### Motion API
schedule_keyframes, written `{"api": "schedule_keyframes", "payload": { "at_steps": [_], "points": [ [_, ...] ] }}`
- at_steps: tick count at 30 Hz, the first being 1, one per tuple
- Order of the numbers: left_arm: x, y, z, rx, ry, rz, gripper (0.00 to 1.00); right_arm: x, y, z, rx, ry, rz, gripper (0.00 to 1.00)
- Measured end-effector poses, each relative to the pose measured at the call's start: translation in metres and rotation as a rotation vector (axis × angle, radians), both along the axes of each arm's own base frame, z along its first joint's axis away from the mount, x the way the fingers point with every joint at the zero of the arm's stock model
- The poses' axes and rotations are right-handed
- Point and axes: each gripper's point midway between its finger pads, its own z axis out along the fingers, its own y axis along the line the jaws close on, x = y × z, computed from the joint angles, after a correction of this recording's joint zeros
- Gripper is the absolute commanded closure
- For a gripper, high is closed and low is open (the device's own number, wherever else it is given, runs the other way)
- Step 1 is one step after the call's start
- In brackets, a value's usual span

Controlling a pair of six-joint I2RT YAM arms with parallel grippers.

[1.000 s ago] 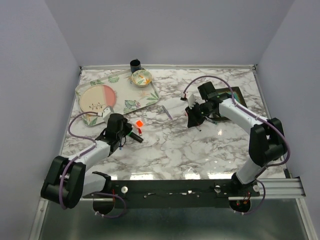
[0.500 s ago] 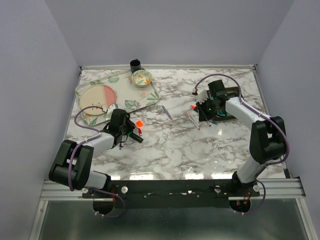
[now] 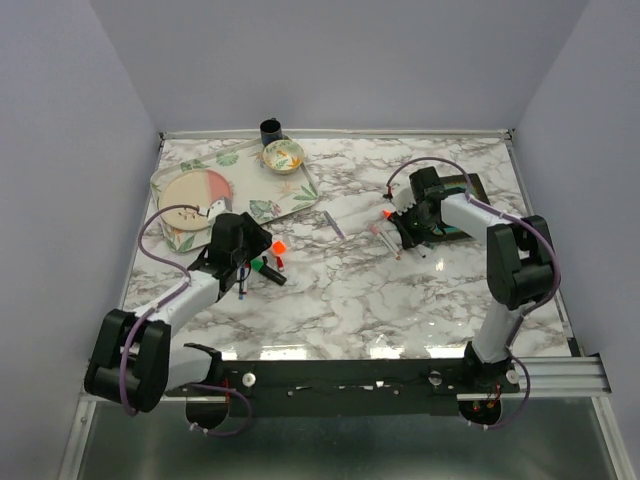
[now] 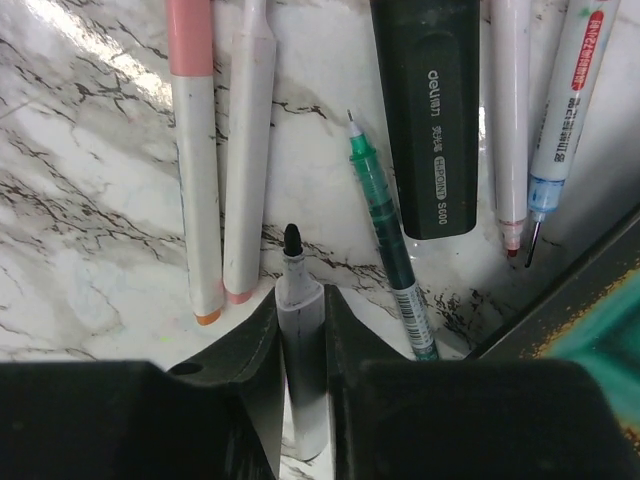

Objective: Open the pen caps

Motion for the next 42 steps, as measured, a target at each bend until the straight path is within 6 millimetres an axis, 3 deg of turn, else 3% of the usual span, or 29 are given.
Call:
{"api": "schedule_keyframes", "payload": {
  "at_steps": [10, 13, 16, 20, 30, 42],
  "points": [
    [-0.014, -0.005, 0.058, -0.041, -0.142, -0.076, 0.24, 0.001, -0.003, 0.0, -0.016, -0.006, -0.007, 0.64],
    [-0.024, -0.008, 0.068, -0.065, -0.177, -0.104, 0.2, 0.004, -0.001, 0.015, 0.003, -0.046, 0.004, 0.62],
    [-0.035, -0.011, 0.08, -0.092, -0.216, -0.138, 0.2, 0.004, 0.013, 0.042, 0.083, -0.105, 0.053, 0.61],
    [-0.047, -0.017, 0.084, -0.122, -0.235, -0.184, 0.19, -0.003, 0.033, 0.06, 0.175, -0.127, 0.131, 0.61],
    [-0.074, -0.027, 0.075, -0.203, -0.227, -0.252, 0.14, -0.023, 0.065, 0.032, 0.16, -0.043, 0.23, 0.61],
    [-0.077, -0.033, 0.074, -0.239, -0.22, -0.271, 0.11, -0.02, 0.053, 0.007, 0.055, -0.014, 0.203, 0.62]
  ]
}}
